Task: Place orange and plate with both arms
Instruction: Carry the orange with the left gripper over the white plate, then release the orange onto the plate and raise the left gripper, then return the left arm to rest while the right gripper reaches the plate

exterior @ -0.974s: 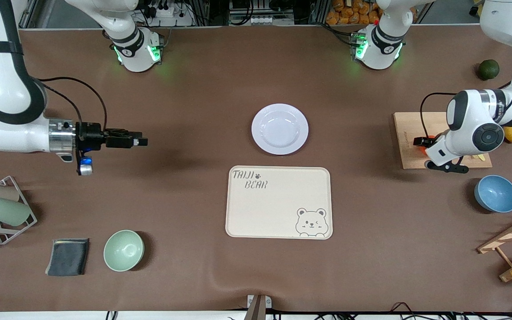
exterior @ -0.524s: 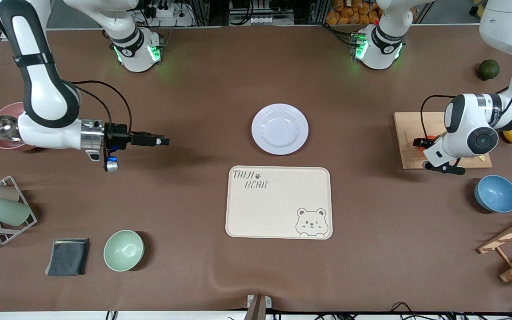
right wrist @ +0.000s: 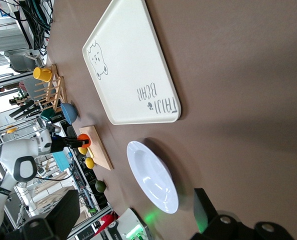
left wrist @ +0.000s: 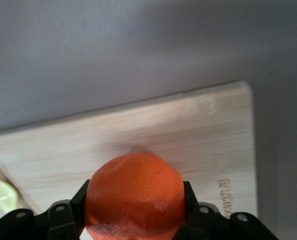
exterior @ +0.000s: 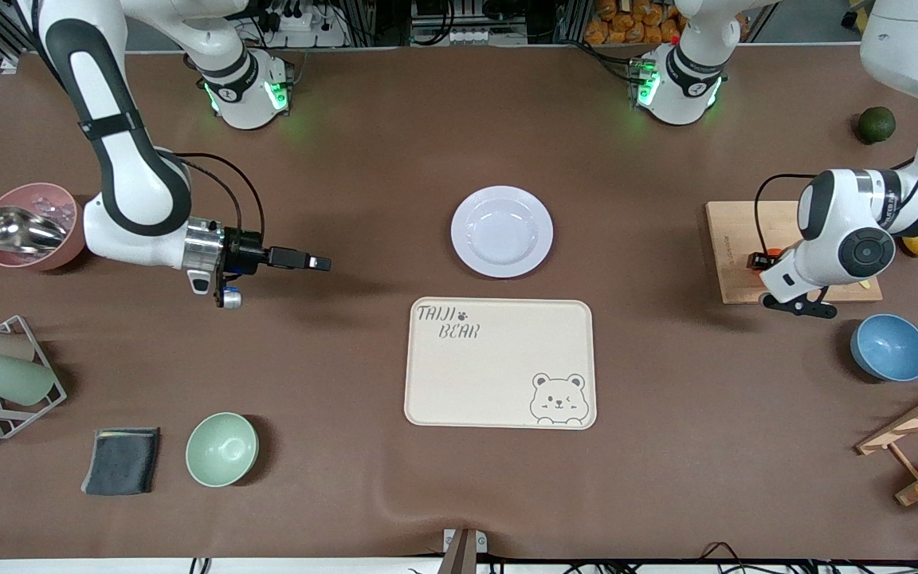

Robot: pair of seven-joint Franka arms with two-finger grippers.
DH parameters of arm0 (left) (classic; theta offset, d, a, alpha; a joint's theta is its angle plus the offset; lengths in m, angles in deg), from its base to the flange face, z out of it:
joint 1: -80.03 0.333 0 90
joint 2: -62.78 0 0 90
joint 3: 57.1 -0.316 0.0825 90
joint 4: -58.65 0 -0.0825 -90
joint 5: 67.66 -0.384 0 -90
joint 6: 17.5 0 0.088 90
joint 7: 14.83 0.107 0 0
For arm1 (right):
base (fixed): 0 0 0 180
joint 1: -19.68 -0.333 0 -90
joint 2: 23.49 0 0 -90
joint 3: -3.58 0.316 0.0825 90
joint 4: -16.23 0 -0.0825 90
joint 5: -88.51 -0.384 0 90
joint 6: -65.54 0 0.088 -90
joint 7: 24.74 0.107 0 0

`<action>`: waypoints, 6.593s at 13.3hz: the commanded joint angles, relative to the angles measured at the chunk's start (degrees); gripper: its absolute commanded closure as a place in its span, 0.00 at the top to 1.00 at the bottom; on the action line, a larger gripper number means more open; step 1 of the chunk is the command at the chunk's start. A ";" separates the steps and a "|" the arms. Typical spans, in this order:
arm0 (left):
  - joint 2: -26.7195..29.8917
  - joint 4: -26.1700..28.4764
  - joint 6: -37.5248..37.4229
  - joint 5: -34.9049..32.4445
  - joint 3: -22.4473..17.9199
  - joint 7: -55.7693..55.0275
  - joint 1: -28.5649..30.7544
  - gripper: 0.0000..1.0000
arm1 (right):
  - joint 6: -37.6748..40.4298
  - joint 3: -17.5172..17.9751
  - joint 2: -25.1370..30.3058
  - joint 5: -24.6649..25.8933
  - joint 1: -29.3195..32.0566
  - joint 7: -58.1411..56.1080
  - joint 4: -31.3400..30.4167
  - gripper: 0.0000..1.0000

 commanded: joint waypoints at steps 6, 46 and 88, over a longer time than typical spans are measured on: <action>4.09 -10.22 -18.86 6.27 15.01 -14.46 -0.01 0.05 | -0.20 0.18 -1.62 -1.68 0.80 -4.88 -0.98 1.00; -25.09 -34.94 -19.94 14.54 16.97 -63.46 -43.78 1.00 | -7.32 0.27 -1.97 -7.55 -4.38 -9.54 -2.65 1.00; 20.79 -31.95 -42.18 19.19 -3.95 -9.93 -21.63 1.00 | -19.54 0.27 -17.44 -69.08 -37.24 -43.38 0.77 0.53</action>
